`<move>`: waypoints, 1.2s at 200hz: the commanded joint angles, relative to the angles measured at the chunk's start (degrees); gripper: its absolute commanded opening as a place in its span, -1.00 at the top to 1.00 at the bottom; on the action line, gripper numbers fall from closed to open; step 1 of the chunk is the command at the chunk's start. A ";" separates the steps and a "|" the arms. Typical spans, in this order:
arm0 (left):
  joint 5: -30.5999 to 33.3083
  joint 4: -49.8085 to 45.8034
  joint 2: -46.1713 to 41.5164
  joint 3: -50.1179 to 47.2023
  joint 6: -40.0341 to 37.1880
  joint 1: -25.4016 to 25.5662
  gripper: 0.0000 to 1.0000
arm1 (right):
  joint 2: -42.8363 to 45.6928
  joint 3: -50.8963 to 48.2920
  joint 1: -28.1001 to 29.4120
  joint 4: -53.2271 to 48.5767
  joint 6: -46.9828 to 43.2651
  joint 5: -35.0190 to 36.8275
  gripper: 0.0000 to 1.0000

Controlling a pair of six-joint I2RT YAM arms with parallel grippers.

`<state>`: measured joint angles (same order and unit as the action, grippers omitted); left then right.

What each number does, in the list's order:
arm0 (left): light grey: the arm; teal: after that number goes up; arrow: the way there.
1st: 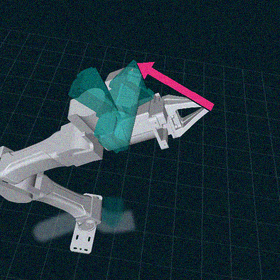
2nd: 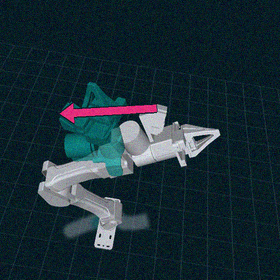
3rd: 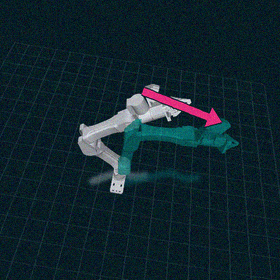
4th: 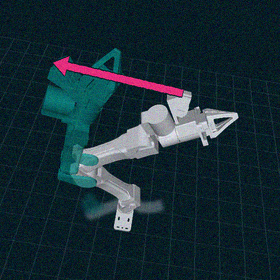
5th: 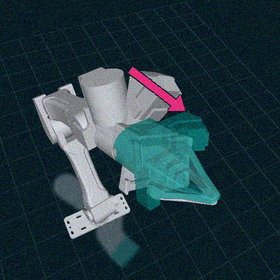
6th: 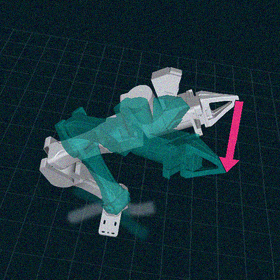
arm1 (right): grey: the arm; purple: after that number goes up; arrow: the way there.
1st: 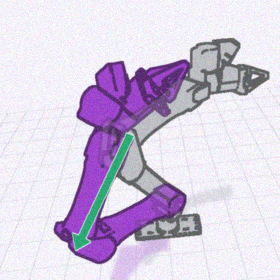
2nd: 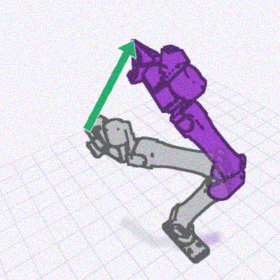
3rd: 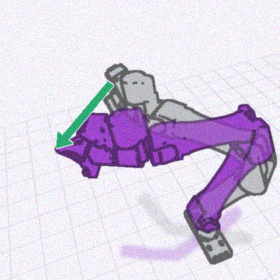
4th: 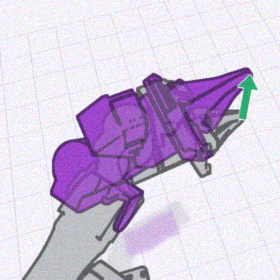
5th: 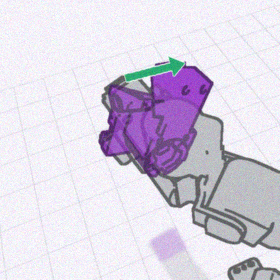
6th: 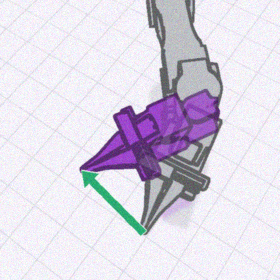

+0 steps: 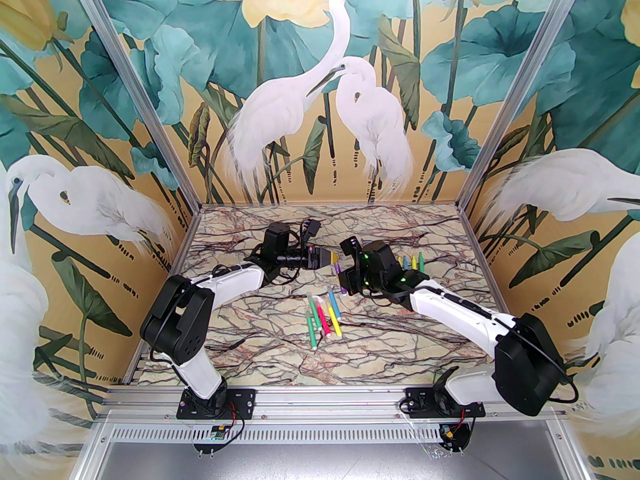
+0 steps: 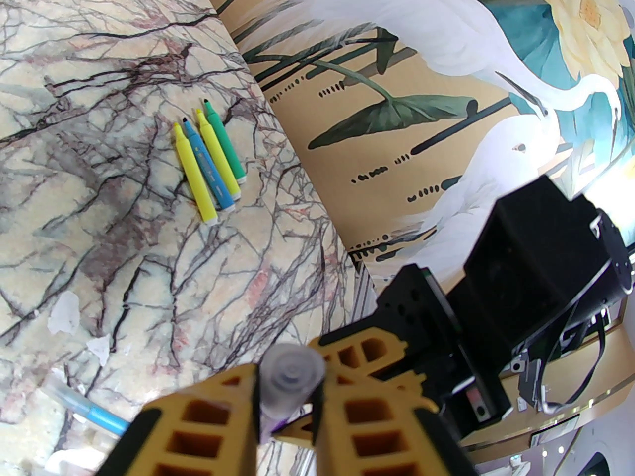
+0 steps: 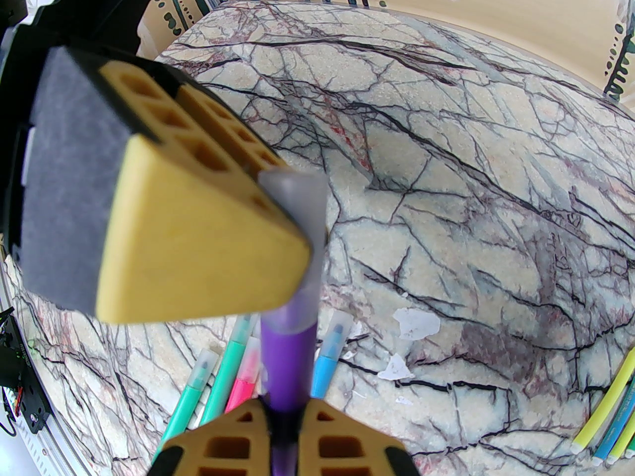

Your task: Open the pen caps

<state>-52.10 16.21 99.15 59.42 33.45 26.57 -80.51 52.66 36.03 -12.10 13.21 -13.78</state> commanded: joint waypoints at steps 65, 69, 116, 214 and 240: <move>-2.62 2.07 -0.01 1.71 1.09 0.50 0.84 | 0.00 0.54 0.28 1.96 -0.60 1.31 0.22; -2.70 2.07 -0.01 1.72 1.13 0.50 0.85 | -0.08 0.51 0.31 2.15 -0.45 1.18 0.21; -3.55 2.86 -0.93 1.84 1.13 0.50 0.93 | -2.87 0.86 0.22 3.36 -0.21 -0.22 0.22; 2.47 2.89 -3.44 1.83 1.51 0.20 1.00 | -2.64 -2.03 -0.14 5.48 -1.25 -1.12 0.98; 4.87 2.88 -3.77 2.41 3.07 -0.33 1.00 | -2.14 -3.52 -0.13 5.65 -2.03 -0.90 1.00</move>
<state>-50.96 17.45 97.91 59.55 34.09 26.76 -83.66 51.53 35.88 -5.72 12.93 -14.41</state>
